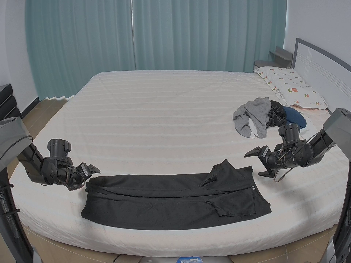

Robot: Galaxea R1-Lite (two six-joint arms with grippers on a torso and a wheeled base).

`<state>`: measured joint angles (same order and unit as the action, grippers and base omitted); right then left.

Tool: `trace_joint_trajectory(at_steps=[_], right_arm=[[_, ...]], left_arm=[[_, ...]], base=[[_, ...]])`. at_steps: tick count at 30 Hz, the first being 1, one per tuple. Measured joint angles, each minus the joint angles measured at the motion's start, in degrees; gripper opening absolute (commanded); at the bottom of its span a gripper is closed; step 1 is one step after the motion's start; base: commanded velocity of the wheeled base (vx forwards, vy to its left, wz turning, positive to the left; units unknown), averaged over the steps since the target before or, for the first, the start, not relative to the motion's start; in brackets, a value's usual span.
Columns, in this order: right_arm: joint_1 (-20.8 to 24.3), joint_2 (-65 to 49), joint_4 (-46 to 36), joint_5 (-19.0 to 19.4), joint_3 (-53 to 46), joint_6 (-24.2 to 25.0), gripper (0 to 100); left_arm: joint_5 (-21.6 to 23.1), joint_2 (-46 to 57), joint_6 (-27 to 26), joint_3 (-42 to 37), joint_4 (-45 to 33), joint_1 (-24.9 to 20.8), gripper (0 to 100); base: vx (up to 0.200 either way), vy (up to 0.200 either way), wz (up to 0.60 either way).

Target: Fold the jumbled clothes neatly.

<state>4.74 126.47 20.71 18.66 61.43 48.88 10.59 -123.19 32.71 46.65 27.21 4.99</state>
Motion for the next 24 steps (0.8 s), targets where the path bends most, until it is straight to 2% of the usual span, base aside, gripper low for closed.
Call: trace_joint_trajectory(at_steps=[7,8,15,20,24], right_arm=[[-0.1,-0.3,0.0,-0.5,-1.1,1.5,100],[0.0,-0.4,0.0,-0.5,-1.5,1.6,100],[0.8,-1.4,0.0,-1.5,-3.1,1.6,100],[2.4,-2.4,-0.3,-5.4,-4.5,2.1,100],[4.8,-3.2,-0.4,-8.5,-5.5,5.2,100]], left_arm=[[-0.1,-0.6,2.6,-1.0,-0.1,-0.3,100],[-0.1,-0.7,3.0,-1.1,-0.1,-0.3,0],[-0.1,-0.6,4.3,-1.5,0.0,-0.3,0],[-0.4,0.7,4.6,-2.5,0.0,-0.2,0],[-0.6,2.5,5.3,-2.9,0.1,-0.1,0]], base=[[0.000,0.000,0.00],[0.000,0.000,0.00],[0.000,0.000,0.00],[0.000,0.000,0.00],[0.000,0.000,0.00]])
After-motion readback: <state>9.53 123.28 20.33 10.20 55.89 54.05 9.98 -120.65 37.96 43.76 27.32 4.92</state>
